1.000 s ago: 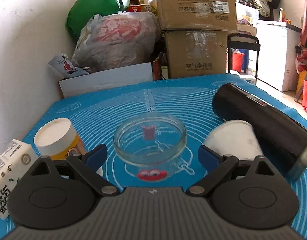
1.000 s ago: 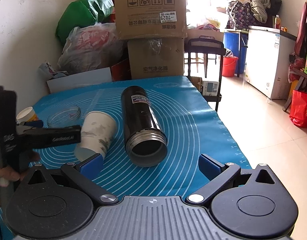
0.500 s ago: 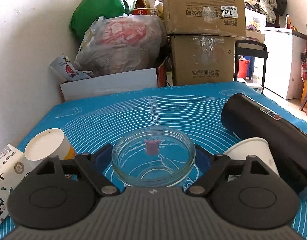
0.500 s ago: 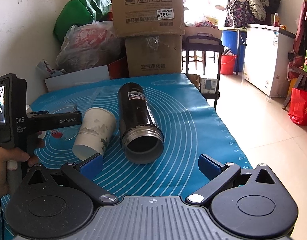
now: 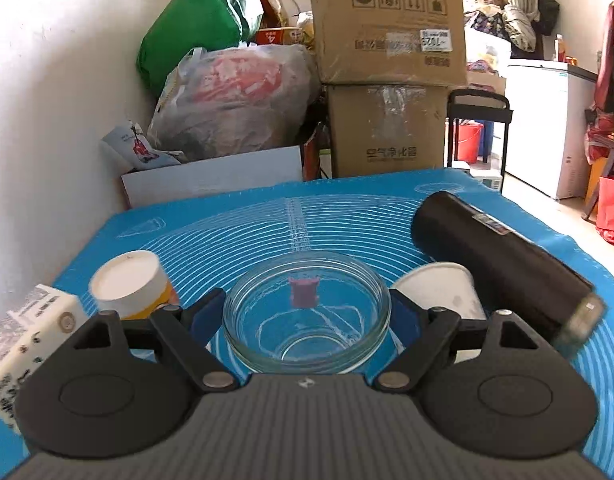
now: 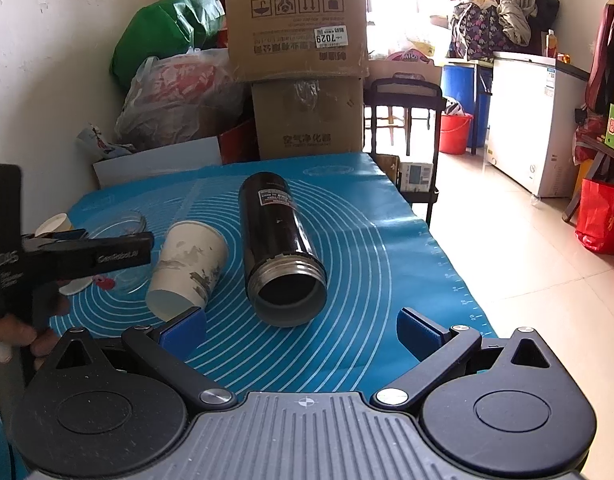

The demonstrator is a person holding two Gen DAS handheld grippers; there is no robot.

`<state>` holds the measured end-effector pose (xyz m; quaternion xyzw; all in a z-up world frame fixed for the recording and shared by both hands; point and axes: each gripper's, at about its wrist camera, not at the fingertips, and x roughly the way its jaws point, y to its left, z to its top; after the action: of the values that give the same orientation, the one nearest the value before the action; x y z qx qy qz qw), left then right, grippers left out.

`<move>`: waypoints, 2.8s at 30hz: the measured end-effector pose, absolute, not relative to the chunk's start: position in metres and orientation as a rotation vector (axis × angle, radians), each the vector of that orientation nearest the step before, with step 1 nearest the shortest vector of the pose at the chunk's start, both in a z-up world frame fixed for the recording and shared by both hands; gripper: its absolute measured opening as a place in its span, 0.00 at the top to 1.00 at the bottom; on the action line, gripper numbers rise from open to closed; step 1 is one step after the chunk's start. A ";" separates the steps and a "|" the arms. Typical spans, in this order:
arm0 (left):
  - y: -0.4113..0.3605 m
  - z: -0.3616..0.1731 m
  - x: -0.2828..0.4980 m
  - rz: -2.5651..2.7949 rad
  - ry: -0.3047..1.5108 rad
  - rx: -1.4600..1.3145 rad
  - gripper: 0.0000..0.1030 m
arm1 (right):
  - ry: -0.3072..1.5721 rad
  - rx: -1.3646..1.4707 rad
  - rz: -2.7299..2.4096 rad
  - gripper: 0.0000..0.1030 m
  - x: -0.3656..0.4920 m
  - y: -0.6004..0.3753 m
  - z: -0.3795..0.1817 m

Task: Flip cup upside down
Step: 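Close the right gripper on the glass bowl rim and lift it, then roll the right tool to turn the held glass bowl upside down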

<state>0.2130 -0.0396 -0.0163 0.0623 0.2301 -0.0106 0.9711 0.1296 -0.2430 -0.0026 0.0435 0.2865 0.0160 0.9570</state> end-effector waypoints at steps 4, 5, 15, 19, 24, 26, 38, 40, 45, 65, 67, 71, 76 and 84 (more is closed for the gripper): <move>-0.035 -0.009 0.188 -0.036 0.484 0.122 0.18 | 0.578 0.096 0.043 0.00 0.119 -0.243 0.003; -0.035 -0.008 0.181 -0.038 0.484 0.126 0.18 | 0.578 0.095 0.046 0.00 0.116 -0.243 0.005; -0.036 -0.010 0.115 -0.075 0.499 0.118 0.18 | 0.591 0.070 0.067 0.00 0.085 -0.241 0.012; -0.040 -0.012 0.101 -0.073 0.497 0.119 0.18 | 0.596 0.057 0.067 0.00 0.075 -0.241 0.012; -0.041 -0.020 0.092 -0.066 0.503 0.129 0.18 | 0.609 0.076 0.072 0.00 0.067 -0.240 0.007; -0.041 -0.024 0.090 -0.066 0.506 0.132 0.18 | 0.613 0.078 0.076 0.00 0.064 -0.238 0.005; -0.040 -0.034 0.085 -0.062 0.514 0.138 0.17 | 0.629 0.058 0.098 0.00 0.060 -0.227 0.003; -0.040 -0.033 0.085 -0.060 0.515 0.139 0.17 | 0.631 0.053 0.098 0.00 0.059 -0.227 0.003; -0.041 -0.032 0.084 -0.053 0.516 0.144 0.10 | 0.636 0.046 0.098 0.00 0.058 -0.226 0.003; -0.011 0.003 0.049 -0.013 0.471 0.066 0.06 | 0.643 -0.274 0.112 0.00 0.059 -0.183 0.031; -0.004 0.007 0.044 -0.006 0.469 0.056 0.06 | 0.641 -0.349 0.106 0.00 0.059 -0.172 0.034; 0.013 0.011 0.035 0.042 0.458 0.045 0.06 | 0.628 -0.561 0.103 0.00 0.056 -0.142 0.040; 0.038 0.010 0.026 0.116 0.435 0.032 0.06 | 0.595 -0.910 0.102 0.00 0.049 -0.095 0.036; 0.075 0.010 0.017 0.226 0.417 -0.003 0.06 | 0.450 -1.625 0.116 0.00 0.035 -0.021 -0.013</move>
<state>0.0166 0.0751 0.0097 -0.0014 0.2064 0.1118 0.9721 0.0354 -0.0213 -0.0129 -0.7191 0.1993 0.0513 0.6638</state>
